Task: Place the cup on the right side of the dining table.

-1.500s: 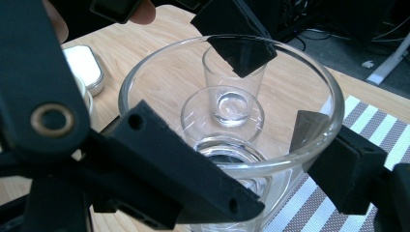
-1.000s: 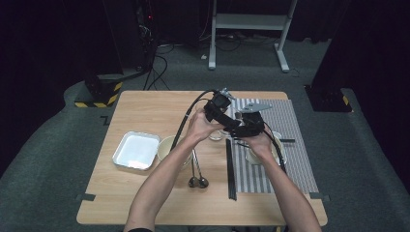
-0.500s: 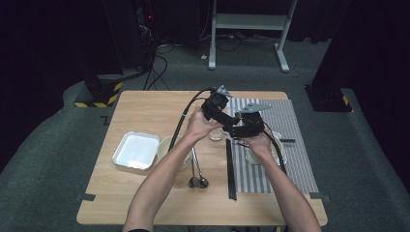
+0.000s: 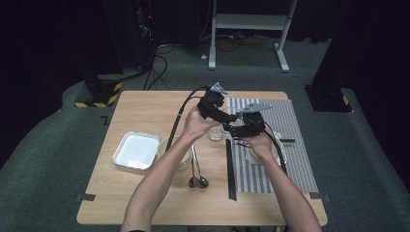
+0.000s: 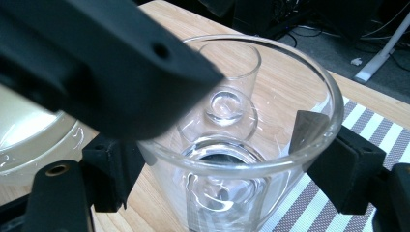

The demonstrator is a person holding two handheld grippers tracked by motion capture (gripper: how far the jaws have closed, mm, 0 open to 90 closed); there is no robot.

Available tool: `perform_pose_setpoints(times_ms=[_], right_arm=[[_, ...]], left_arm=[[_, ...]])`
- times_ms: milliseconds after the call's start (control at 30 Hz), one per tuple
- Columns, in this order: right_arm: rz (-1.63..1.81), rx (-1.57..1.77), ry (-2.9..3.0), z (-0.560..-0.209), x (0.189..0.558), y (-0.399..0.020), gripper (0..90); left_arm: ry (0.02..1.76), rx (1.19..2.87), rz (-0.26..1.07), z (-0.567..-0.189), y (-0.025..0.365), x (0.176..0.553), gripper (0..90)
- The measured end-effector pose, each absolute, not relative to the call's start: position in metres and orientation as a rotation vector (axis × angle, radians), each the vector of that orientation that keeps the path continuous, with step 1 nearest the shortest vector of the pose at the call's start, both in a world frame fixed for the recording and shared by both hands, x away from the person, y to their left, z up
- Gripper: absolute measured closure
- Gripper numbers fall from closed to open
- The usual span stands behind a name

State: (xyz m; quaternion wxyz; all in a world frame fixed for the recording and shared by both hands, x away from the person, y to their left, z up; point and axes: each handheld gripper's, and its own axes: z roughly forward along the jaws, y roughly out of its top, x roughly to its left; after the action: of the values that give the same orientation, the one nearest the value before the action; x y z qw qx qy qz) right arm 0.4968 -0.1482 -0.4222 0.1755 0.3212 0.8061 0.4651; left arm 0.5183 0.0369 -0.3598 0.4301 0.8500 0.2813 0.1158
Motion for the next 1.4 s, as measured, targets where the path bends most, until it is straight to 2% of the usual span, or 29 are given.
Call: perform_pose_setpoints(times_ms=[733,1400], right_arm=[[1.314,0.945,2.266,-0.42,0.497,-0.155,20.1],[1.31,0.98,2.253,-0.418,0.497,-0.158,20.1]], left_arm=[[0.76,2.072,0.295,-0.361,0.064,0.513,19.6],[0.803,2.048,0.352,-0.365,0.093,0.503,23.0]])
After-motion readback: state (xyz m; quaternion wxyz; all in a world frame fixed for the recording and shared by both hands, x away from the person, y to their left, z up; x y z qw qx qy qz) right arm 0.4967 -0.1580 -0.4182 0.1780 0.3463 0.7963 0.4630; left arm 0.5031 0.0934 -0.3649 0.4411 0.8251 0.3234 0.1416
